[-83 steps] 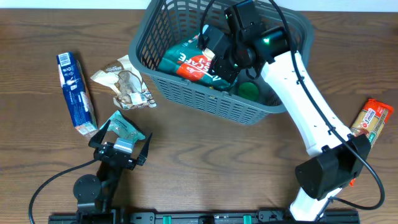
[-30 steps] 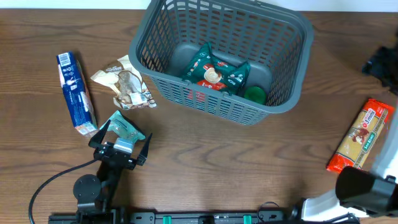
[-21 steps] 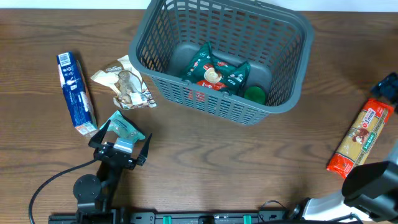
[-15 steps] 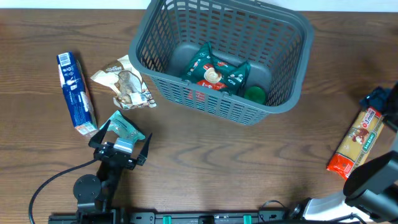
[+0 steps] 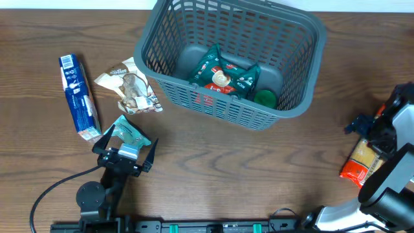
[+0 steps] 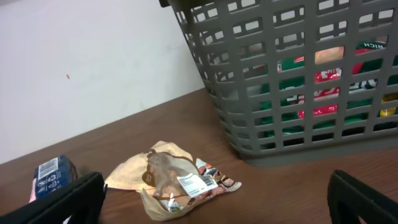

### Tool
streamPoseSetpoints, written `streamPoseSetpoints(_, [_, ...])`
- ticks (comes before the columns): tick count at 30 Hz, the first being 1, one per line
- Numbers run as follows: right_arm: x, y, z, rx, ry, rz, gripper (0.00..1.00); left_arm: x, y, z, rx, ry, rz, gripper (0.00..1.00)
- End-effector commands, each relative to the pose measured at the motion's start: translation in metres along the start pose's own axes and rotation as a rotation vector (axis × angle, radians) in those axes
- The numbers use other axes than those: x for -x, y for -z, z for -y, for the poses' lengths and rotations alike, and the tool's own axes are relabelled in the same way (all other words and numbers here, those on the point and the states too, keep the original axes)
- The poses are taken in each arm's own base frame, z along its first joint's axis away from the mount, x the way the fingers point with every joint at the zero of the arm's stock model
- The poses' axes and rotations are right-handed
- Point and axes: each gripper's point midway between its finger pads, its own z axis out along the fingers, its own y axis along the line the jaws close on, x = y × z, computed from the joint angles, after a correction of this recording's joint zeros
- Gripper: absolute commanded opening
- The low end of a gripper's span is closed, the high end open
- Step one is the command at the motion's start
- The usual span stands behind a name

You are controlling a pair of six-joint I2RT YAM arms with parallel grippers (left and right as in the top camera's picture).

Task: Pack container
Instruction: 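Move the right gripper right over the spaghetti package, then lower the right gripper and close on the spaghetti package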

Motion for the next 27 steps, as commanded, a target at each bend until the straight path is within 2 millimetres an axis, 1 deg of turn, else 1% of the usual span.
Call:
streamPoseSetpoints(1, [0.008,0.001,0.004,0.022,0.014,0.020,0.99,-0.015,-0.001,0.008,-0.034,0.007,-0.041,0.99])
streamPoseSetpoints(3, [0.009,0.001,0.009,0.021,0.004,0.019,0.99,-0.015,-0.001,0.008,-0.034,0.007,-0.041,0.99])
streamPoseSetpoints(9, [0.011,-0.002,0.033,0.042,-0.081,0.004,0.99,-0.015,-0.001,0.008,-0.034,0.007,-0.041,0.99])
streamPoseSetpoints(13, [0.012,-0.004,0.047,0.112,-0.142,-0.006,0.99,-0.015,-0.001,0.008,-0.034,0.007,-0.041,0.99])
streamPoseSetpoints(16, [0.015,-0.005,0.053,0.171,-0.165,0.004,0.99,-0.015,-0.001,0.008,-0.034,0.007,-0.041,0.99])
streamPoseSetpoints(21, [0.027,-0.004,0.053,0.236,-0.133,0.053,0.97,-0.015,-0.001,0.008,-0.034,0.007,-0.041,0.99])
streamPoseSetpoints(24, [0.032,-0.002,0.047,0.244,-0.080,0.080,0.97,-0.015,-0.001,0.008,-0.034,0.007,-0.041,0.99])
streamPoseSetpoints(27, [0.039,0.000,0.035,0.245,-0.012,0.113,0.97,-0.015,-0.001,0.008,-0.034,0.007,-0.041,0.99])
